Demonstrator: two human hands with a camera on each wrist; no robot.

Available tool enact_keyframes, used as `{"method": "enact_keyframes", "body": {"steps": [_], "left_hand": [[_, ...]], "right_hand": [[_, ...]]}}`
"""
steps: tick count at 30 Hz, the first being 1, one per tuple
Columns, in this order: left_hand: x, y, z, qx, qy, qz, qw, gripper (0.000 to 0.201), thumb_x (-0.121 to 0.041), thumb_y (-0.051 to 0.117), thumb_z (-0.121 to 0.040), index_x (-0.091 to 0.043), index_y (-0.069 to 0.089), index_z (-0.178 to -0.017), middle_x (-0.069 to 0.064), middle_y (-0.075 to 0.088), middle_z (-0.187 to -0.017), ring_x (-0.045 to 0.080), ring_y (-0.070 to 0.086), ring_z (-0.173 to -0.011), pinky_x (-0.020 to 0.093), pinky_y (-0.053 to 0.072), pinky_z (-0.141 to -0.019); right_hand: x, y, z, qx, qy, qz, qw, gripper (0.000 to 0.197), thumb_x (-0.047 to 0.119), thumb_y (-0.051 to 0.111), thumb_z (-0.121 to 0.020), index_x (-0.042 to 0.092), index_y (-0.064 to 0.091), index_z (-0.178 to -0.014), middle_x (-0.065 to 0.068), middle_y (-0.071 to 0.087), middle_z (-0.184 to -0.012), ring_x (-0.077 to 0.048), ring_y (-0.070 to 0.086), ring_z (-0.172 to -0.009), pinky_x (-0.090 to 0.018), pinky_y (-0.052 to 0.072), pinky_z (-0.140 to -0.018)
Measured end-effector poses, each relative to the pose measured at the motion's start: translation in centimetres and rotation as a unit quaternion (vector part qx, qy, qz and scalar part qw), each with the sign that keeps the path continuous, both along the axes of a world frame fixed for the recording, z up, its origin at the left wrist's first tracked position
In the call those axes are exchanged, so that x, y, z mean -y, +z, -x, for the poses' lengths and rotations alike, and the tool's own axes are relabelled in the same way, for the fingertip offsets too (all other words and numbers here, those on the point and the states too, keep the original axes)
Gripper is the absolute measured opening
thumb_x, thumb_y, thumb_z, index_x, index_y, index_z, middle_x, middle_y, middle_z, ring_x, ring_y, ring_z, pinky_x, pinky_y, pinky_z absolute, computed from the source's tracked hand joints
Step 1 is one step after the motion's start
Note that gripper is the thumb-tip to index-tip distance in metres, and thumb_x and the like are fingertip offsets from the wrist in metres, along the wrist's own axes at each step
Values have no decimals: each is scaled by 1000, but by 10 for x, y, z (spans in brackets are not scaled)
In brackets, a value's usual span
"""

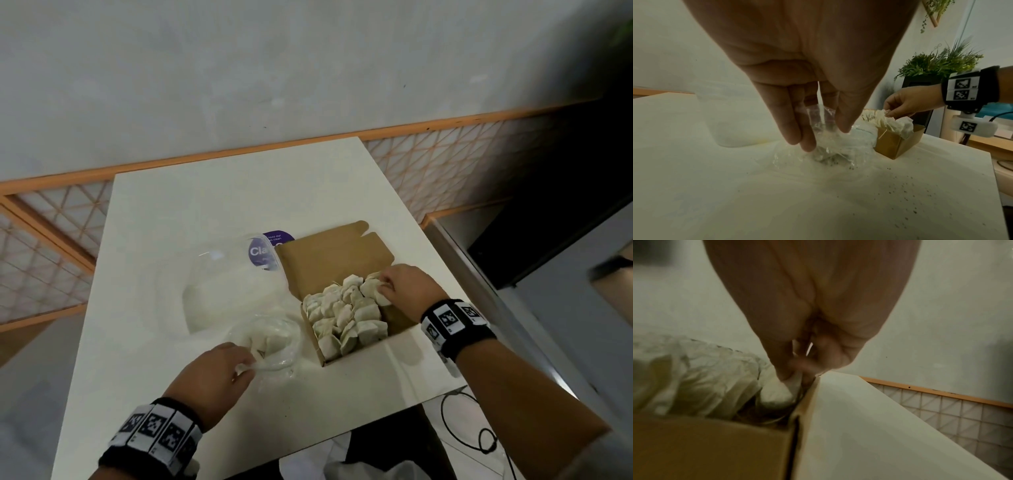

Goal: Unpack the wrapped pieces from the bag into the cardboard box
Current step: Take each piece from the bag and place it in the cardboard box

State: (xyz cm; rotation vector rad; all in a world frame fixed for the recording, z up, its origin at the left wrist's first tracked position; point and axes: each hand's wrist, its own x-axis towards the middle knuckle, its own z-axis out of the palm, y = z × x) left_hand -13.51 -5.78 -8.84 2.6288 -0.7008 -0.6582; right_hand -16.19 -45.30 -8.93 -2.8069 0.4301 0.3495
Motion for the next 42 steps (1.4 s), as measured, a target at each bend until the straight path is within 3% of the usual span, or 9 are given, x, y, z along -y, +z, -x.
{"method": "enact_keyframes", "body": {"steps": [3,9,13,17,20,26,30,34,42], "left_hand": [[-1,1,0,9,-8,0,1000,10,-40,61,-98,-38,67,-105,-16,62,-102,3,63,-87,19,49,-81],[-3,6,2,17,-19,12,1000,9,-39,62,-97,-42,62,-89,-17,60,-102,4,64,-86,28,54,-82],[-2,9,8,55,-33,13,998,15,-41,59,-100,-33,72,-99,-18,58,-109,6,64,-90,27,53,-80],[-1,19,14,123,-50,32,991,19,-44,58,-99,-34,73,-95,-17,60,-104,9,66,-83,30,54,-65],[-2,21,17,188,-64,60,978,26,-46,52,-92,-34,70,-79,-16,60,-89,9,63,-65,28,50,-47],[-6,24,19,210,-74,78,972,27,-45,48,-94,-33,68,-79,-14,57,-86,10,59,-61,28,48,-43],[-13,20,19,189,-43,86,977,30,-48,47,-95,-33,71,-83,-16,58,-92,10,61,-64,30,53,-50],[-18,14,19,130,3,111,985,14,-41,63,-96,-33,74,-93,-18,59,-100,7,65,-77,28,55,-69],[-14,4,16,36,38,87,995,16,-43,60,-98,-30,70,-98,-14,59,-100,5,63,-81,22,50,-80]], "right_hand": [[-2,-1,-1,28,-38,38,998,22,40,62,-99,19,56,-105,0,52,-106,-23,60,-84,-35,50,-74],[-18,20,7,60,-81,13,995,34,51,67,-92,21,55,-100,-1,58,-103,-24,63,-86,-37,52,-74],[-80,50,16,144,40,-92,984,18,46,65,-96,28,65,-90,14,62,-85,-3,59,-76,-28,50,-70],[-151,51,21,107,224,-202,947,18,34,57,-103,28,74,-102,12,69,-94,-6,59,-87,-32,49,-80],[-182,34,11,78,272,-175,943,28,26,54,-103,26,71,-124,0,68,-113,-19,63,-103,-41,51,-87],[-203,16,-3,60,308,-38,949,25,20,51,-101,25,64,-122,-5,50,-114,-30,65,-86,-36,39,-60],[-195,18,-3,64,279,-34,957,23,25,48,-106,21,68,-116,-4,51,-113,-28,64,-91,-36,43,-65],[-181,39,6,119,163,-190,961,9,34,62,-102,30,70,-101,12,54,-115,-1,59,-90,-23,49,-80],[-173,79,17,145,7,-445,884,14,22,71,-98,15,68,-87,10,67,-68,-1,52,-57,-16,42,-59]]}}
